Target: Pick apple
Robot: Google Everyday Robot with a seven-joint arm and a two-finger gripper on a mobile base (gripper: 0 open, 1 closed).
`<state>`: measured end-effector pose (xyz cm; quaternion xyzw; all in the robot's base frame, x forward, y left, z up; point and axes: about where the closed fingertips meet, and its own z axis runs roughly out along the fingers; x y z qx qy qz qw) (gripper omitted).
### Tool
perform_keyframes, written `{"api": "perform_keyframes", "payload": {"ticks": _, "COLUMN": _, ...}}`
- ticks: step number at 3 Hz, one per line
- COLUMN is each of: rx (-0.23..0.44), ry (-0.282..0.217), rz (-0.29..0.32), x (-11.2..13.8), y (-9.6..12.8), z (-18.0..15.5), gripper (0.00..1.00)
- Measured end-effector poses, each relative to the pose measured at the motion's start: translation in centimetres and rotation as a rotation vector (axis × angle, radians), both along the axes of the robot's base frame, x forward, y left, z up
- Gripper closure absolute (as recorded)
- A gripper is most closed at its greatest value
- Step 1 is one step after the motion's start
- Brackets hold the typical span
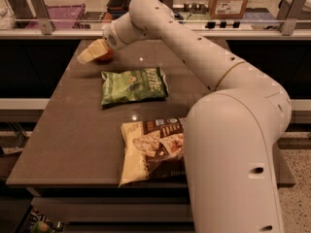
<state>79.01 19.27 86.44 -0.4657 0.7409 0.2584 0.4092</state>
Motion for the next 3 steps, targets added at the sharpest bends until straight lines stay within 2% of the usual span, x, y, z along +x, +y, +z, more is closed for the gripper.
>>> {"api": "perform_keyframes", "payload": {"ticks": 2, "rx": -0.001, "ry": 0.023, "rz": -0.019, "x": 1.3, "y": -1.4, "z": -2.5, "gripper": 0.0}}
{"api": "perform_keyframes", "payload": {"ticks": 3, "rx": -0.002, "ry": 0.026, "rz": -0.015, "x": 1.2, "y": -1.1, "z": -2.7, "gripper": 0.18}}
